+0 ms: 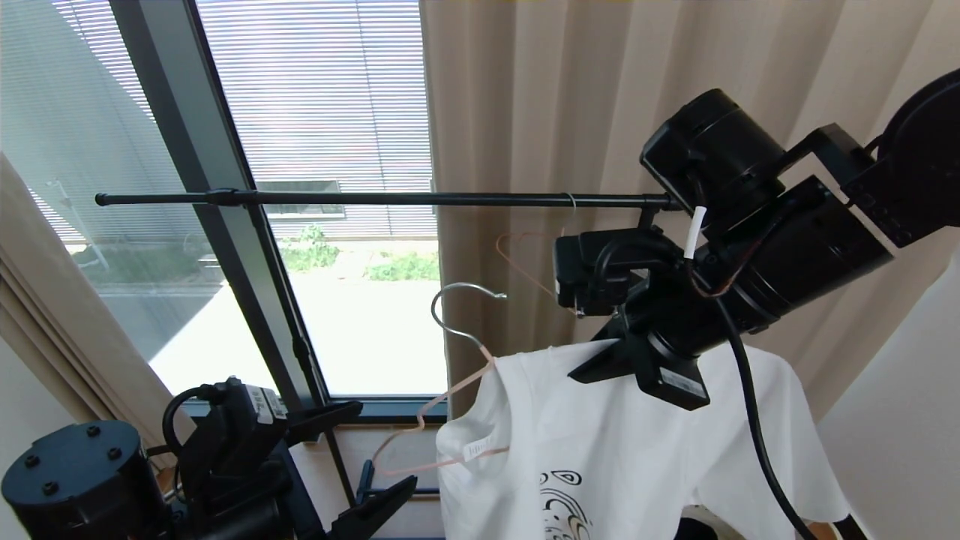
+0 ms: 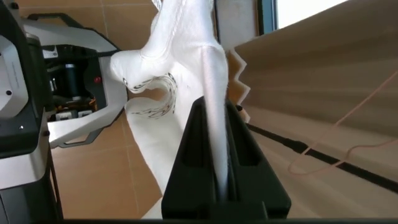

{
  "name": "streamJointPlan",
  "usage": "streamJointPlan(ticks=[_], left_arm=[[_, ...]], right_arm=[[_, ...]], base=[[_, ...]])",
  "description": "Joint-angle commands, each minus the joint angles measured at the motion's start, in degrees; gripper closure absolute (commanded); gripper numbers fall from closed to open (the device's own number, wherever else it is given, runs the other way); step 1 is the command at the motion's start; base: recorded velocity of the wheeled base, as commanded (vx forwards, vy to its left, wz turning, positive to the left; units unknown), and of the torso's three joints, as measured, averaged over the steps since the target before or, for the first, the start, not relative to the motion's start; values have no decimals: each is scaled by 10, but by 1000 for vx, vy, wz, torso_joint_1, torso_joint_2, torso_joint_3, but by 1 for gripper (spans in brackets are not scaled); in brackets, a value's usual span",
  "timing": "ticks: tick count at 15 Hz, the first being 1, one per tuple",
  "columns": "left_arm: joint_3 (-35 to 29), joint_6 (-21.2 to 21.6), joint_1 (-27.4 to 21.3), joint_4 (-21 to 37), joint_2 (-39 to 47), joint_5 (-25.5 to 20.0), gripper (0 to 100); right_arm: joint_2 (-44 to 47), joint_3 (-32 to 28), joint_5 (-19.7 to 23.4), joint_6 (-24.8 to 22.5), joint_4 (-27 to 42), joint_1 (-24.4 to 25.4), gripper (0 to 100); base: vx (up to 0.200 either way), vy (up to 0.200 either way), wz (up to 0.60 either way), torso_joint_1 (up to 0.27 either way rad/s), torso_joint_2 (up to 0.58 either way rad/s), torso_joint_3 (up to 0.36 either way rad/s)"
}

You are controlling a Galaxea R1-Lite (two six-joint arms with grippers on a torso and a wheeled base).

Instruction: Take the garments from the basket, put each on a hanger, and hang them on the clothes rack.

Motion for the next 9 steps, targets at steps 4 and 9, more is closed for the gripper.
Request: streamJointPlan(ticks=[4,9], left_arm=[[0,-56,0,1,46,70,0],[0,-120,-39,0,111,122,0]], right_arm=[[-20,12,-38,38,-29,-1,100],[-72,142,-143,50,-188,19,100]], base=[[0,0,0,0,0,0],[0,0,0,0,0,0]])
